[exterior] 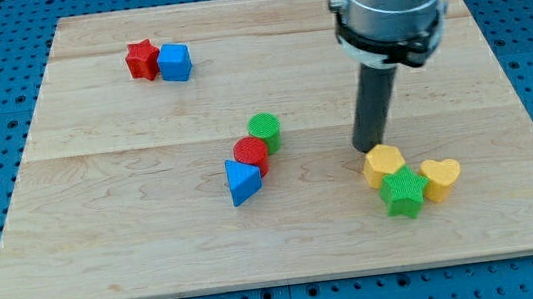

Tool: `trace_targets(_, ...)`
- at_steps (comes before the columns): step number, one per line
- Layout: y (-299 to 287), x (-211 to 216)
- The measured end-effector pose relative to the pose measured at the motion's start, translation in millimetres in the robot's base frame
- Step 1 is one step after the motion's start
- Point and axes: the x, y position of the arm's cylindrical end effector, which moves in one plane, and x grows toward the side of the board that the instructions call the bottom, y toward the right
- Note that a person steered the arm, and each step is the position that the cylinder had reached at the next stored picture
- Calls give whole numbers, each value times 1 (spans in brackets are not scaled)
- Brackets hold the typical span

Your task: Push both the circles and the triangle into the group of blocks

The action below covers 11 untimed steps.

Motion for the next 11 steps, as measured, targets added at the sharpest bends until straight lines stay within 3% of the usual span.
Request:
trace_targets(1,9,-5)
trace_targets(2,-35,-56)
trace_targets(3,-116,-80)
trace_targets(4,-158,-63)
trace_targets(5,-137,-27)
trace_targets(6,-93,-27)
trace_targets(7,-110,-66)
trace_targets(9,-42,-11)
trace_targets(10,-30,-12)
trace_targets(11,-83,-49)
